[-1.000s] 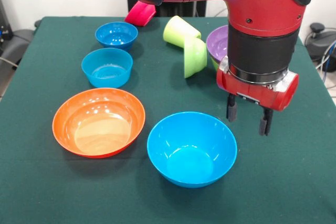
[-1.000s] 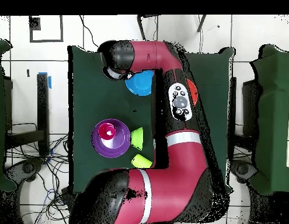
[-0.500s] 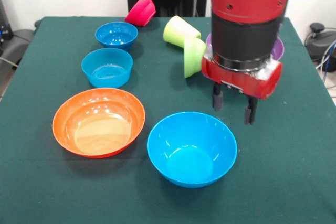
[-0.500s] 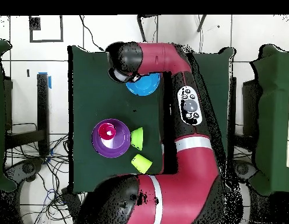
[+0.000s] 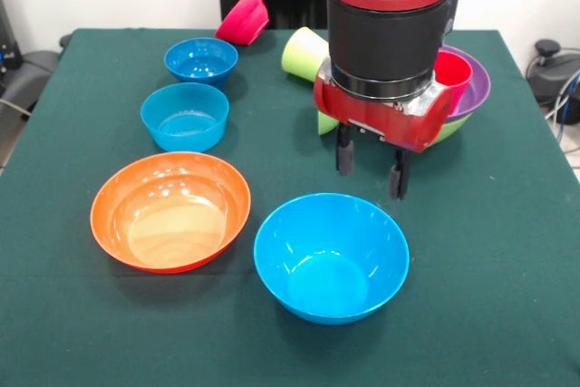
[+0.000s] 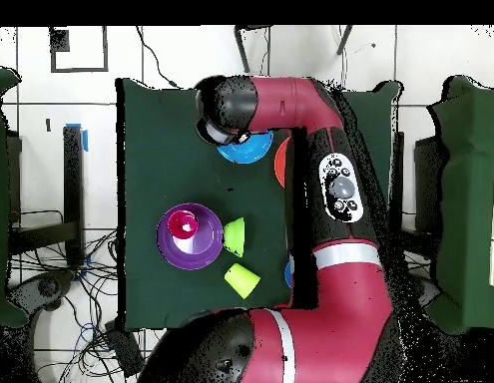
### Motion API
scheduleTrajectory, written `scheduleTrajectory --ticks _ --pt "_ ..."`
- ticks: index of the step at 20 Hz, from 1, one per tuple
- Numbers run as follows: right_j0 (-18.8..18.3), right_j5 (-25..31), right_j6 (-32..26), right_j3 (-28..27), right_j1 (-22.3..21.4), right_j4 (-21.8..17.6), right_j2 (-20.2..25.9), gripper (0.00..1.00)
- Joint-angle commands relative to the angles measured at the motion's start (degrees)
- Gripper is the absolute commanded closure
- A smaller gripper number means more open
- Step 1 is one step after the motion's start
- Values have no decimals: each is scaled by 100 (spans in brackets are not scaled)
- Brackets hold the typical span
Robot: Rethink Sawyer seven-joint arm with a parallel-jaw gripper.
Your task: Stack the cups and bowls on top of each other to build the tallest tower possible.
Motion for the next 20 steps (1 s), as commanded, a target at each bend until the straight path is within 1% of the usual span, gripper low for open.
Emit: scheduleTrajectory --ticks 1,2,5,9,14,20 --pt "-84 -478 -1927 468 156 -608 322 0" --pt "-113 -478 -2084 456 168 -628 396 0" --pt "-223 -424 -2389 552 184 -511 651 0" --pt "-236 -286 -2901 406 262 -547 880 0" --pt "-144 -214 -3059 239 311 -635 870 0" --pt "-84 -293 -3294 113 384 -702 827 0"
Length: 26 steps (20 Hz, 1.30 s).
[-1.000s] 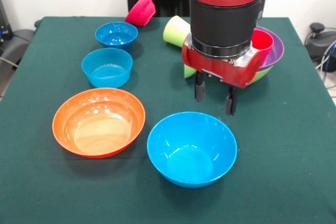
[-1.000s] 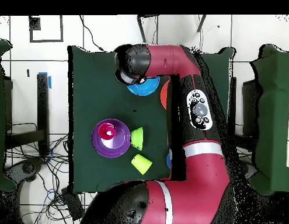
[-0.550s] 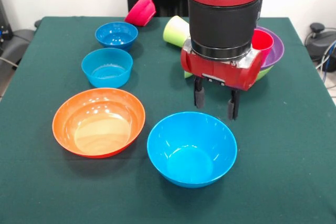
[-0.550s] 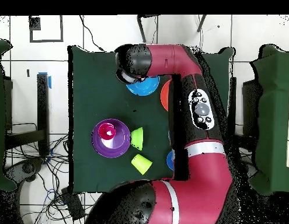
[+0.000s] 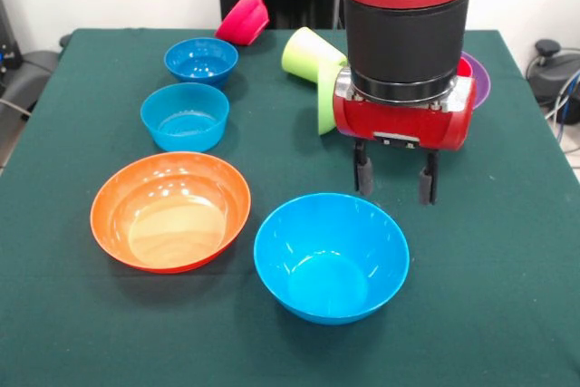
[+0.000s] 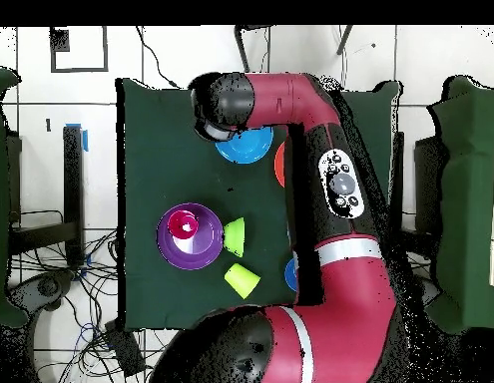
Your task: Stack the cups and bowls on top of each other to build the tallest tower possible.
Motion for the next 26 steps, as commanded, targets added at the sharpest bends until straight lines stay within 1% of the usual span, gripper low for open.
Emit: scheduleTrajectory --ticks 1,6,12,14,20,26 --pt "138 -149 -1636 53 385 -565 263 0" --pt "247 -195 -1588 -195 497 -671 181 0" --pt "251 56 -1725 -376 498 -773 112 0" --pt "201 95 -1839 -375 478 -810 116 0" --pt "12 314 -2316 -618 537 -940 183 0" --pt "-47 122 -2290 -438 492 -929 162 0"
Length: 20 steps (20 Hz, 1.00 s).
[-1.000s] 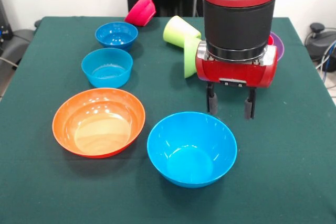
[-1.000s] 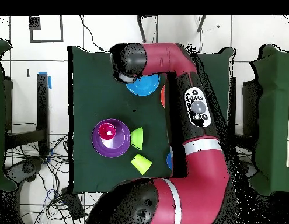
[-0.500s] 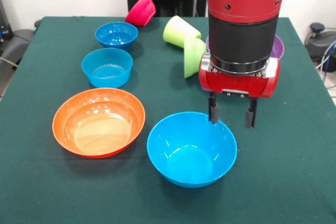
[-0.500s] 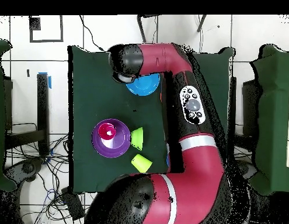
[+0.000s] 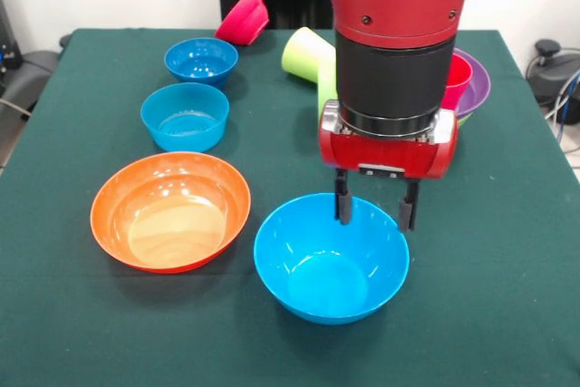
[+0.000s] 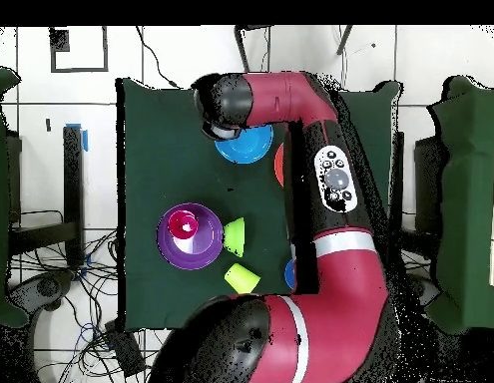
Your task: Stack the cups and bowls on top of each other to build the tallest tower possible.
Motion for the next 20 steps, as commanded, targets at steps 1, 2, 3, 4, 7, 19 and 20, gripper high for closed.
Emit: scheduleTrajectory --ticks 1,2,3,4,7,19,20 --pt "-94 128 -1798 -53 198 -467 155 0" --pt "-101 132 -1809 -45 195 -464 151 0" --pt "-99 169 -1814 -72 204 -454 153 0" --pt "-100 182 -1802 -61 200 -441 151 0" --pt "-89 160 -1737 -22 183 -428 132 0" --pt "-293 263 -1113 1143 -378 -32 -35 0" --pt "-337 267 -1085 1314 -460 21 -27 0"
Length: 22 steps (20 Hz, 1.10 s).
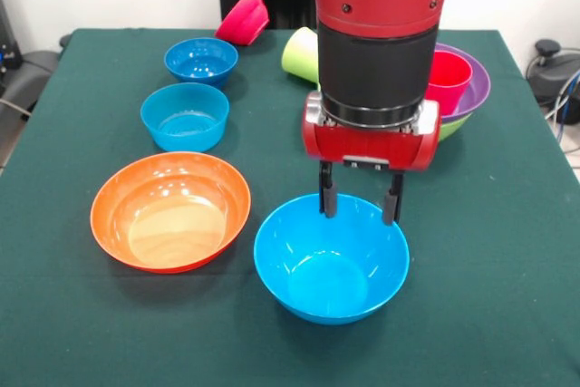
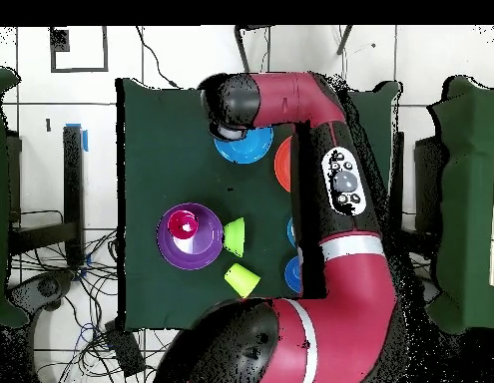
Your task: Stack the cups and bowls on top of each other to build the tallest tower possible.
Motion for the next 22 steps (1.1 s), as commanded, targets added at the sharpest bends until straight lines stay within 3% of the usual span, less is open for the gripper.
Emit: scheduleTrajectory --ticks 1,10,17,22 --pt "-270 251 -882 1314 -410 62 -34 0" --pt "-625 5 -939 2391 -1038 -31 -124 0" --pt "-1133 -905 -828 3733 -1720 -304 -120 0" --pt "-1410 -1058 -885 4139 -1906 -429 -54 0"
